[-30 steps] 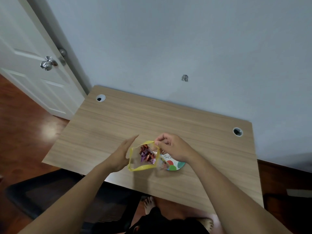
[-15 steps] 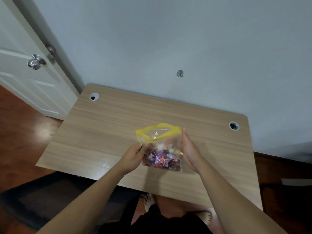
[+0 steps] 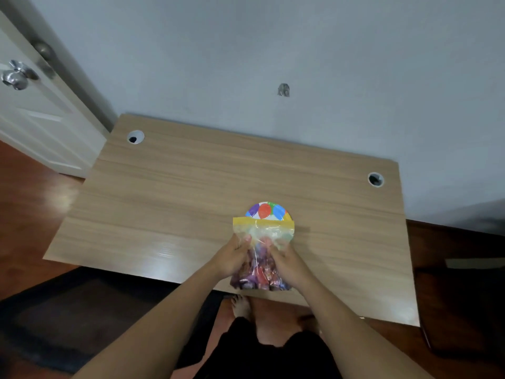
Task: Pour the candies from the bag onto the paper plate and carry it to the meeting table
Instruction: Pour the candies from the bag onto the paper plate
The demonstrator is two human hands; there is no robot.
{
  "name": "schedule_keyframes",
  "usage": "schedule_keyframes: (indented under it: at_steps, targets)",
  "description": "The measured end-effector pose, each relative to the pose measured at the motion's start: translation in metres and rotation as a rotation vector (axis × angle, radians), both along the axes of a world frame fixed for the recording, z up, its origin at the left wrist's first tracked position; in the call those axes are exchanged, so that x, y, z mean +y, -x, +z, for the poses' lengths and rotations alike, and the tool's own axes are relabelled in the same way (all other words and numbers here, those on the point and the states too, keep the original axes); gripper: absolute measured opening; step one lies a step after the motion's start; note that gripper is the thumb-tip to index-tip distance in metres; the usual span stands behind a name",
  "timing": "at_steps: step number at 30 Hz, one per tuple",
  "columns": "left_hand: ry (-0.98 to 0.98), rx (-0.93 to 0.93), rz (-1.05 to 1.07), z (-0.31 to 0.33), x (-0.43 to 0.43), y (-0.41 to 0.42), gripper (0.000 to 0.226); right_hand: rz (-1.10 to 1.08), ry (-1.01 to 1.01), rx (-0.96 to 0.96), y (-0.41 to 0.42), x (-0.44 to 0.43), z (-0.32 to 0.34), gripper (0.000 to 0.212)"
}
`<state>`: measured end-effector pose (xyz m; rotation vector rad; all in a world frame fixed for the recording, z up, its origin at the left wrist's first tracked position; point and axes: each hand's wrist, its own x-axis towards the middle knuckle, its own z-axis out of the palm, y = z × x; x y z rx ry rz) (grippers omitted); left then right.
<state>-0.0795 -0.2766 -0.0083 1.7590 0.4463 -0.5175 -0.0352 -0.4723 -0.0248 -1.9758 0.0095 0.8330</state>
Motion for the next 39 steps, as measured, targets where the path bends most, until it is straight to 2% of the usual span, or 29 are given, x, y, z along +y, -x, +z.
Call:
schedule_keyframes:
  at_steps: [3,6,7,10,11,16,23,39]
  targets:
    - [-0.002,0.105,-0.025,-0.017,-0.006,-0.003,0.059,0.002,-0.020,-0.022,0.003,-0.006,-0.001,0.032]
    - [-0.036,0.172,-0.071,-0.029,-0.008,-0.005,0.072,0.029,0.016,-0.013,0.002,-0.015,-0.007,0.030]
    - [-0.041,0.200,-0.078,-0.023,-0.010,-0.006,0.070,0.037,0.039,-0.009,0.002,-0.017,-0.010,0.027]
    - [-0.025,0.245,-0.073,-0.002,-0.020,-0.006,0.032,0.036,0.098,0.014,0.002,-0.021,-0.013,0.025]
    - [-0.014,0.233,-0.083,0.004,-0.023,-0.006,0.027,0.038,0.111,0.024,0.002,-0.021,-0.012,0.025]
    - [-0.051,0.283,-0.064,-0.006,-0.023,-0.007,0.041,0.066,0.140,0.050,0.001,-0.021,-0.014,0.030]
    - [-0.097,0.348,-0.101,-0.004,-0.022,-0.010,0.046,0.094,0.111,0.081,-0.001,-0.020,-0.011,0.034]
    - [-0.081,0.393,-0.102,-0.016,-0.016,-0.007,0.045,0.049,0.111,0.132,0.003,-0.021,-0.009,0.041]
